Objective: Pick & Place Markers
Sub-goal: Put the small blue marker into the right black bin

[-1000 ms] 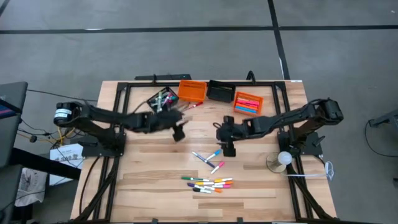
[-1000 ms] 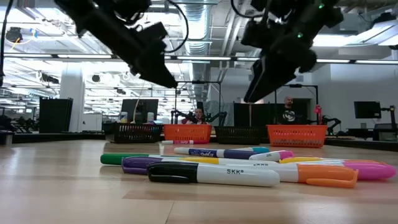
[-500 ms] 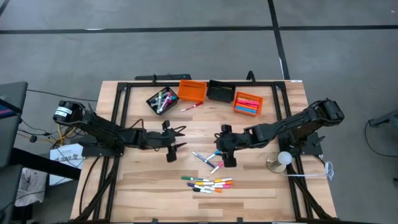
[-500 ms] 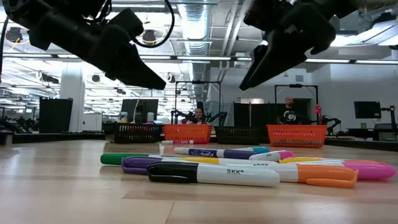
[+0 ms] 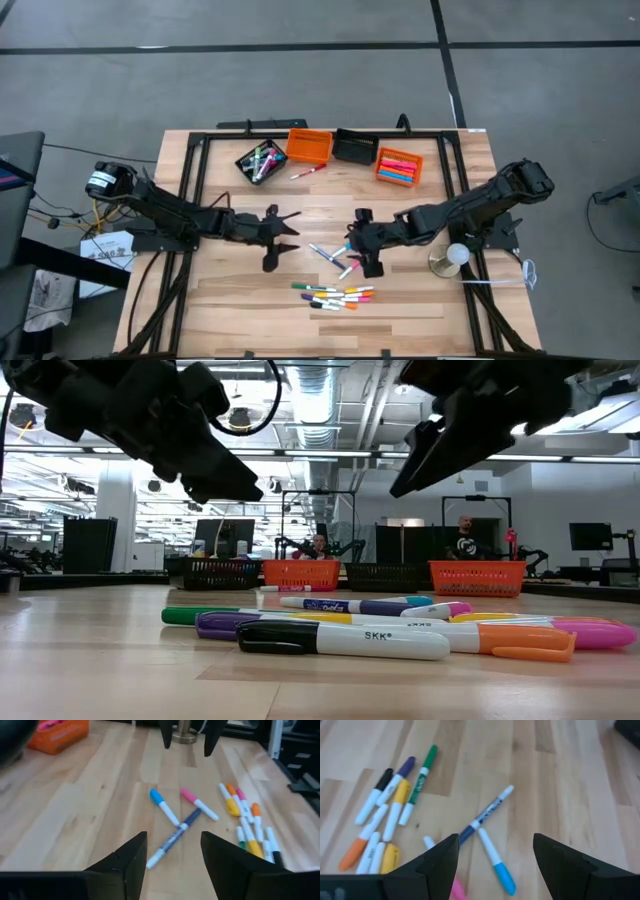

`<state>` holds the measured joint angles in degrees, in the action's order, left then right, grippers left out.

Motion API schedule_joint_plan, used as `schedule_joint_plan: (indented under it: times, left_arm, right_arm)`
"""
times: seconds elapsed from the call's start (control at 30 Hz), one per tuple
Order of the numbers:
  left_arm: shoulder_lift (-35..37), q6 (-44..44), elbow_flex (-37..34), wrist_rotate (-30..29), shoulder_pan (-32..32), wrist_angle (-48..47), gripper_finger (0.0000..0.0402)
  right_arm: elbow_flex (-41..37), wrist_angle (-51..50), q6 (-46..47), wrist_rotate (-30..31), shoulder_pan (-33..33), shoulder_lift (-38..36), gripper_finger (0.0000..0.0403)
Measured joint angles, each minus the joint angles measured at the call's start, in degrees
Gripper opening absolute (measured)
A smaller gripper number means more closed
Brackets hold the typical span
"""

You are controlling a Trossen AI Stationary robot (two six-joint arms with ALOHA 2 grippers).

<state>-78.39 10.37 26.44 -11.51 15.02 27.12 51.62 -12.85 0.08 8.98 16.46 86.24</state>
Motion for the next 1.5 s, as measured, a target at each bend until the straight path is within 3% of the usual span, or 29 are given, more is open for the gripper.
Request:
schedule_joint_plan:
  times: [0.2, 0.6, 0.9, 1.2, 1.5]
  left_arm:
    - [0.0, 0.8, 0.0, -0.2, 3.6, 0.8, 0.0186]
    - [0.0, 5.4, 0.0, -10.3, 11.9, 4.1, 0.0186]
    - [0.0, 6.1, 0.0, -12.9, 13.2, 5.1, 0.0186]
    - [0.0, 6.0, 0.0, -12.9, 12.9, 5.1, 0.0186]
    - [0.0, 6.0, 0.0, -12.9, 13.0, 5.1, 0.0186]
  right_arm:
    - [0.0, -0.2, 2.8, 0.4, 2.5, 0.0, 0.0244]
    - [0.0, -1.6, 9.0, 3.2, 4.2, 1.0, 0.0244]
    - [0.8, 12.0, 8.5, 8.5, 1.7, 10.7, 0.0244]
    - [4.5, 17.0, 7.9, 6.1, -0.8, 19.8, 0.0244]
    - [10.0, 15.3, 10.0, 6.4, -2.3, 28.2, 0.0244]
